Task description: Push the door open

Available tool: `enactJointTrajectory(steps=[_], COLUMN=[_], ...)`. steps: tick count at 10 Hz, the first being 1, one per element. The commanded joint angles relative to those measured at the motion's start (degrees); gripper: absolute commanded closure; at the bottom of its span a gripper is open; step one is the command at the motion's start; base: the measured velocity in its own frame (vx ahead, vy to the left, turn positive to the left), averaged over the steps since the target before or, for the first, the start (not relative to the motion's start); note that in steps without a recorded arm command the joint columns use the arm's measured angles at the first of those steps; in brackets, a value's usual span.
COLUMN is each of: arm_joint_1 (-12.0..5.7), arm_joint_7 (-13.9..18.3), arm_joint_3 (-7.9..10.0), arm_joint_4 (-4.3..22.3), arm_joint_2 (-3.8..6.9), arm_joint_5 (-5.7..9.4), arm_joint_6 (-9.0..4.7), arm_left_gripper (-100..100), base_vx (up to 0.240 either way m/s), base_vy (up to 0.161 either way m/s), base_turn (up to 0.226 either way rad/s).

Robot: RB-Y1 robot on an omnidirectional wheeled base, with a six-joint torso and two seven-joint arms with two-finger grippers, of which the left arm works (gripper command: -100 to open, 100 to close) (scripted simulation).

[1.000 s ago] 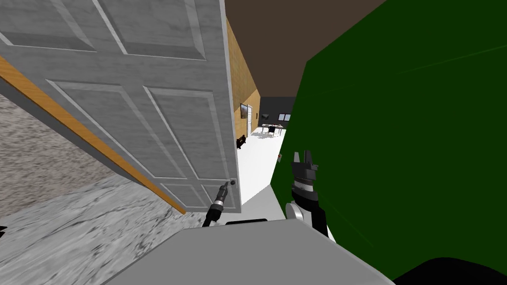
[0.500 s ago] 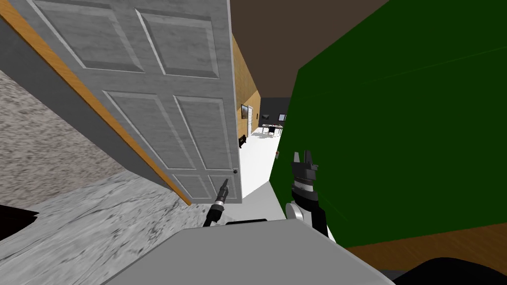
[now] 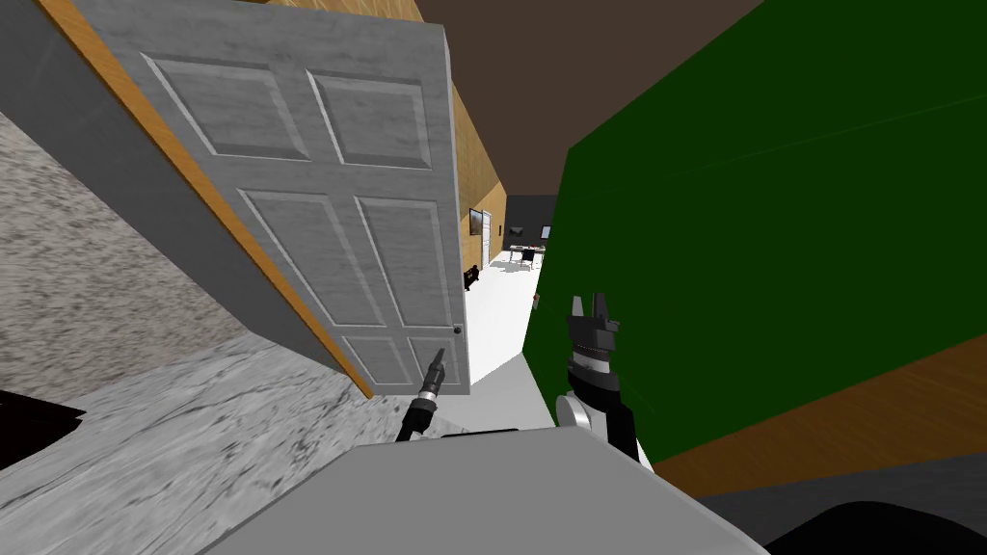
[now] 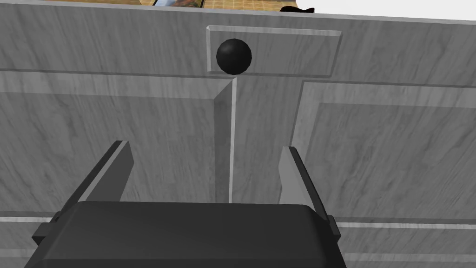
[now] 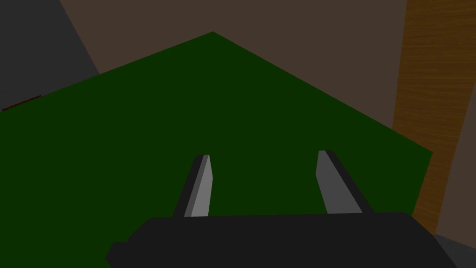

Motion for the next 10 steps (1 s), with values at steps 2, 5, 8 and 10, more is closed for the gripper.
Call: enactJointTrajectory(steps=[2, 5, 8, 10], arm_joint_1=[-0.22, -0.56, -0.88, -0.82], arm_joint_7=[-0.16, -0.33, -0.49, -0.49], arm_joint_3=[0.23, 0.62, 0.98, 0.98], arm_joint_4=[0.32, 0.88, 1.41, 1.48], arm_joint_2=[0.22, 0.09, -0.68, -0.81], arm_joint_5=[0.08, 0.22, 0.36, 0.36], arm_joint_6=[-0.26, -0.64, -0.99, -1.07], arm_left_gripper=[-100, -100, -100, -100], base_vx=[0.172, 0.187, 0.177, 0.128], base_vy=[-0.014, -0.034, -0.022, -0.005], base_turn=[-0.014, -0.02, -0.022, -0.002])
